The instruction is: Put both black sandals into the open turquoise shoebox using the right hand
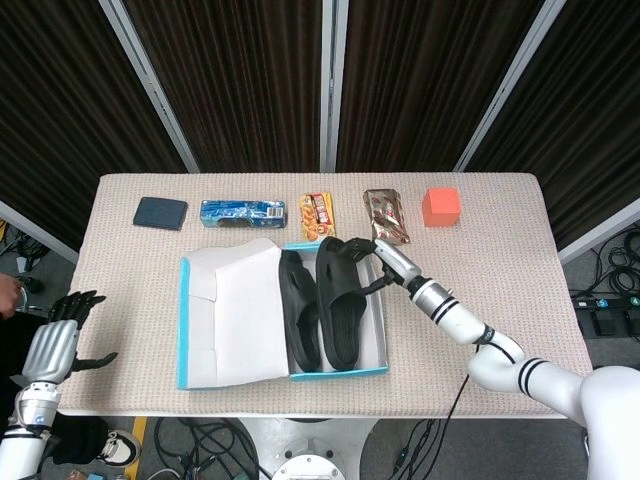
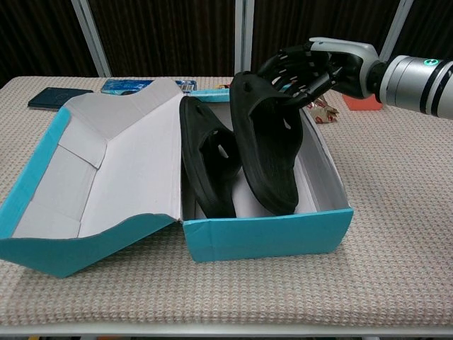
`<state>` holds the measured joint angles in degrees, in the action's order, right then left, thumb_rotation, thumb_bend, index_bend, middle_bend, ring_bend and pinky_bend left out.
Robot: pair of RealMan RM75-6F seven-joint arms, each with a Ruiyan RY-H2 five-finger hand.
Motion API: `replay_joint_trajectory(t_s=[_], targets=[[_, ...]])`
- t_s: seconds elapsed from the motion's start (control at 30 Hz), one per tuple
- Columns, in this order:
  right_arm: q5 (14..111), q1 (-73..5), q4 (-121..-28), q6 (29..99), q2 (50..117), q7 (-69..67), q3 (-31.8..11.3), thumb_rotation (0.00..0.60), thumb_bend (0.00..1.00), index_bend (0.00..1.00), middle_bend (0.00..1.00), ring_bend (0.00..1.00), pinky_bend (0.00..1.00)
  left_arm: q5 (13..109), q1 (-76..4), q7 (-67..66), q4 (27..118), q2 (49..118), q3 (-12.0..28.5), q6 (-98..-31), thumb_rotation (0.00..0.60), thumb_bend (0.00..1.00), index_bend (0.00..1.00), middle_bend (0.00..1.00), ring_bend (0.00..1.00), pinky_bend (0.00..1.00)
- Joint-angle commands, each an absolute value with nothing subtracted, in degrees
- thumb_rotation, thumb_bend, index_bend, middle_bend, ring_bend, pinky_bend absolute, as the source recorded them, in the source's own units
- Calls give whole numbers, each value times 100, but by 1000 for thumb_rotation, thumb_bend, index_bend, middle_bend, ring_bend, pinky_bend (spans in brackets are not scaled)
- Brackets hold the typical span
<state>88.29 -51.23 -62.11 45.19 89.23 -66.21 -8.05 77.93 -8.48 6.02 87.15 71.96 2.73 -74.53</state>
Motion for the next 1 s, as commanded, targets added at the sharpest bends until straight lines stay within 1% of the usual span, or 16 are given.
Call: replay_joint_trajectory(t_s=[0.03,0.27,0.6,0.73,0.77,0.87,0.97,1.0], targets=[[8883,-5196,-6065,4489,8990,-6718,-734,600,108,578,534,300,376,7784,-851,601,8690,7211,271,-7437,600,89,161,86,25,35],[9013,-5341,-5687,4462,9145,-6712,-565,600,111,581,534,300,376,7744,-861,609,8625,7250,278,-7389,600,89,161,86,25,35],[9080,-5584,-5433,4305,9244,-6617,-421,600,126,581,534,300,376,7682,-866,641,8557,7270,295,-7335,600,90,161,86,25,35],[9091,-5656,-5432,4237,9206,-6578,-360,600,100,575,526,283,364,7678,-867,657,8555,7265,299,-7326,600,89,161,86,25,35],[9117,-5679,-5455,4202,9175,-6587,-322,600,74,549,510,267,351,7679,-867,658,8555,7265,299,-7326,600,89,161,86,25,35],[9203,-5761,-5579,4095,9029,-6739,-202,600,5,399,436,186,297,7686,-858,663,8549,7266,292,-7333,600,89,161,86,25,35],[9257,-5803,-5664,4099,8921,-6912,-126,600,0,287,369,114,245,7675,-854,675,8543,7269,295,-7332,600,89,161,86,25,35],[9274,-5822,-5693,4085,8885,-6983,-99,600,0,230,329,77,216,7669,-854,673,8546,7270,300,-7332,600,89,161,86,25,35]])
